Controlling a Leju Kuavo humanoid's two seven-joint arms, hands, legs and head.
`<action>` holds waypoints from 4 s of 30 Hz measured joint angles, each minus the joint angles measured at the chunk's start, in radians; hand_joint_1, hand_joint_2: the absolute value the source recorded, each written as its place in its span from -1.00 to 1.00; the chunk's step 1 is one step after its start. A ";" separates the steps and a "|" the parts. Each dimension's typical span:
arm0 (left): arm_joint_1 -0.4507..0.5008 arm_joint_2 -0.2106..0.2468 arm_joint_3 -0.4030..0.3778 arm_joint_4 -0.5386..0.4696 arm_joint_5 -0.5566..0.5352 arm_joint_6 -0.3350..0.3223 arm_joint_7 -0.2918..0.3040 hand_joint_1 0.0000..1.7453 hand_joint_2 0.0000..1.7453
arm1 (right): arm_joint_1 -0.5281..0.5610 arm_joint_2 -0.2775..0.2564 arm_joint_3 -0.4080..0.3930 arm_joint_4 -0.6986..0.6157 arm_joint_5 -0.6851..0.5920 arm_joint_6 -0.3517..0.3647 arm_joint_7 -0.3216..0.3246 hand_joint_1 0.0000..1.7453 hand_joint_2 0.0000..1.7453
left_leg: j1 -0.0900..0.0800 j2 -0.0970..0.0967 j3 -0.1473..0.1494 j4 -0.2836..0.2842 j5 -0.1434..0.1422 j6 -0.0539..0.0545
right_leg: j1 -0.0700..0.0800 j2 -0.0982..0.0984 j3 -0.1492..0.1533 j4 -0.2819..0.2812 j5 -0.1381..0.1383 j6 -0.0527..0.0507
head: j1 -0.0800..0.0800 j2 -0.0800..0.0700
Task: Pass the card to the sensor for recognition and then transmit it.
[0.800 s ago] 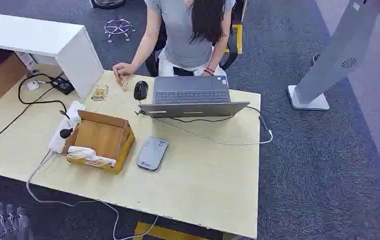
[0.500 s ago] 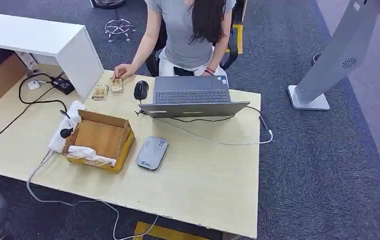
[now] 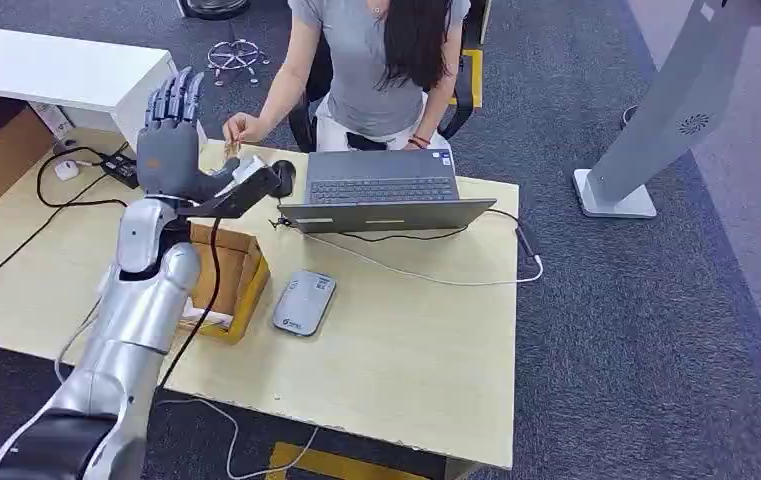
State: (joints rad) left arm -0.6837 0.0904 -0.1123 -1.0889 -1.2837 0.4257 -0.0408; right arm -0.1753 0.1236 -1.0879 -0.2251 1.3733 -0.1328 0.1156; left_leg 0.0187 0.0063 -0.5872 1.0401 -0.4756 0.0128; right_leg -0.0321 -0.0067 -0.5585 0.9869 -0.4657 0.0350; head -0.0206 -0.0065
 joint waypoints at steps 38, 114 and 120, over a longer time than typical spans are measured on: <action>-0.198 0.024 -0.156 0.366 0.019 0.027 -0.005 1.00 1.00 | -0.007 0.002 0.062 0.006 -0.020 0.002 -0.054 -1.00 -1.00 | 0.000 0.000 -0.003 -0.001 0.000 0.000 | 0.000 0.000 -0.003 0.000 0.000 0.000 | 0.000 0.000; 0.419 0.074 -0.229 -0.199 0.023 -0.128 -0.012 1.00 1.00 | 0.047 -0.027 0.091 0.005 -0.105 -0.004 -0.134 -1.00 -1.00 | -0.002 0.000 -0.004 -0.002 -0.002 -0.002 | 0.000 0.000 -0.005 0.000 -0.004 0.001 | 0.000 0.000; 0.362 0.045 -0.244 -0.084 0.010 -0.155 0.008 1.00 1.00 | 0.041 -0.027 0.101 0.005 -0.102 -0.002 -0.126 -1.00 -1.00 | -0.002 0.000 -0.004 -0.002 -0.002 -0.002 | 0.000 0.000 -0.005 0.000 -0.004 0.001 | 0.000 0.000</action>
State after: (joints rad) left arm -0.3219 0.1358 -0.3559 -1.1726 -1.2738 0.2708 -0.0324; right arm -0.1345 0.0969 -0.9873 -0.2197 1.2711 -0.1343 -0.0099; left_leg 0.0165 0.0063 -0.5910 1.0381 -0.4778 0.0107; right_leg -0.0320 -0.0063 -0.5633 0.9866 -0.4692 0.0359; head -0.0210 -0.0065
